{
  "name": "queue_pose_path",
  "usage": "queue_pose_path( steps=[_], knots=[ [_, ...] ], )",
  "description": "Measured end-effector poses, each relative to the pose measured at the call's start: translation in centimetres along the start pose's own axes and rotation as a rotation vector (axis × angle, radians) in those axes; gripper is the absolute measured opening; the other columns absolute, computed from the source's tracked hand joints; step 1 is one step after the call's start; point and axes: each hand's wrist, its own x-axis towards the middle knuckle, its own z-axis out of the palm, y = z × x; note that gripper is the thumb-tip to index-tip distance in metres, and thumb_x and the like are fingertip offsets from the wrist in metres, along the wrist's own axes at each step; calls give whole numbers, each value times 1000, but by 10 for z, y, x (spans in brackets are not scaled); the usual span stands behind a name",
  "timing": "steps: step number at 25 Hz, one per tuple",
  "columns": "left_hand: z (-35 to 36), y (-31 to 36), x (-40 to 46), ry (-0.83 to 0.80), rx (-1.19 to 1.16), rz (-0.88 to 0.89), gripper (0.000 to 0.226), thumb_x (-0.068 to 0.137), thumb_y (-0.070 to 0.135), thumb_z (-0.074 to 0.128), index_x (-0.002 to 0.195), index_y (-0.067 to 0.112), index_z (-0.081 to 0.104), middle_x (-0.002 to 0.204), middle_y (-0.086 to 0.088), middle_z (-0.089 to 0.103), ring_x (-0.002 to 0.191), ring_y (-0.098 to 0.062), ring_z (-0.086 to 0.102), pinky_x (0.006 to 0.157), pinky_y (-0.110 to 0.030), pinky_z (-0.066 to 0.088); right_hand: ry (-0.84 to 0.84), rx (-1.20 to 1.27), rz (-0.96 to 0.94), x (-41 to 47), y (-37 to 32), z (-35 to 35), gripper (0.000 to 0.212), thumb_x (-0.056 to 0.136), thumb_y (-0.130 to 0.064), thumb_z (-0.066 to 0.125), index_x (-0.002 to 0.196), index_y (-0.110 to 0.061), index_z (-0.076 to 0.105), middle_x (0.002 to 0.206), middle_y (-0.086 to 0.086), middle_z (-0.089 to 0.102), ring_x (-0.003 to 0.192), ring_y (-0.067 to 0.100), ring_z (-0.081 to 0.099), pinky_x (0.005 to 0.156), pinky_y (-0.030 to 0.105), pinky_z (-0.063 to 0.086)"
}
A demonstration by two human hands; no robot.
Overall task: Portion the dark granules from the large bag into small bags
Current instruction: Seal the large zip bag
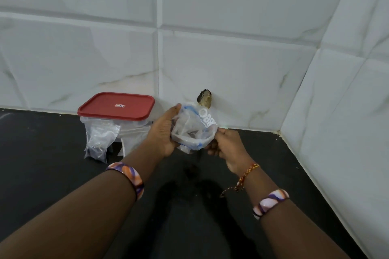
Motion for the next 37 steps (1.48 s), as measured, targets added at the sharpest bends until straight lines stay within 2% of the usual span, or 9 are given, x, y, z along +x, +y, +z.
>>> queue_pose_path(
  steps=[7,14,17,20,22,25,30,33,37],
  knots=[
    [11,18,-48,66,475,266,10,85,5,63,81,14,62,84,-9,64,80,-25,61,70,-35,53,-247,596,49,-64,-29,-14,11,90,-12,52,91,-9,63,75,5,72,68,14,67,65,25,58],
    [18,27,-87,293,1217,717,15,79,-2,57,81,13,59,74,1,52,73,-15,51,53,-12,37,-7,-158,-18,-92,-55,-3,13,79,-3,69,72,-10,60,63,6,57,34,4,52,37,16,45],
    [35,27,-106,188,1335,706,16,79,-1,56,91,6,63,82,-1,54,79,-16,52,58,-18,41,258,-455,-149,-87,-55,-3,10,72,-3,69,65,-5,61,63,11,56,56,23,57,52,25,45],
    [47,33,-123,-47,1087,360,15,80,1,61,94,2,62,79,-5,57,72,-17,54,52,-21,45,437,-535,-185,-87,-57,-15,8,75,-6,63,77,2,63,70,12,57,64,27,58,57,28,48],
    [47,35,-133,-220,859,168,14,81,-4,61,92,5,60,83,-6,60,74,-16,58,56,-22,49,439,-264,-136,-92,-64,-23,7,77,0,56,70,-1,57,73,14,55,52,25,57,45,24,50],
    [42,36,-134,-215,783,247,24,81,-13,58,83,11,61,81,-3,59,78,-17,58,59,-24,54,241,81,-14,-105,-76,-35,13,81,4,56,72,-4,52,77,13,52,57,21,56,41,21,52],
    [42,40,-130,60,726,378,19,79,-6,67,73,8,57,74,-5,57,65,-15,58,48,-20,55,-148,228,3,-121,-81,-52,18,81,-8,67,99,-6,63,90,10,63,82,22,61,71,33,58],
    [47,39,-133,129,788,366,19,81,-2,68,71,6,53,76,-7,56,67,-19,58,52,-25,54,-18,160,-106,-120,-78,-47,29,77,5,68,103,-4,62,97,15,64,78,23,64,70,32,59],
    [54,35,-142,-177,995,222,19,82,23,70,84,11,55,85,-4,60,73,-15,59,53,-21,52,94,64,-204,-121,-87,-43,30,79,16,56,102,-2,63,104,12,61,84,26,63,61,27,60]
  ],
)
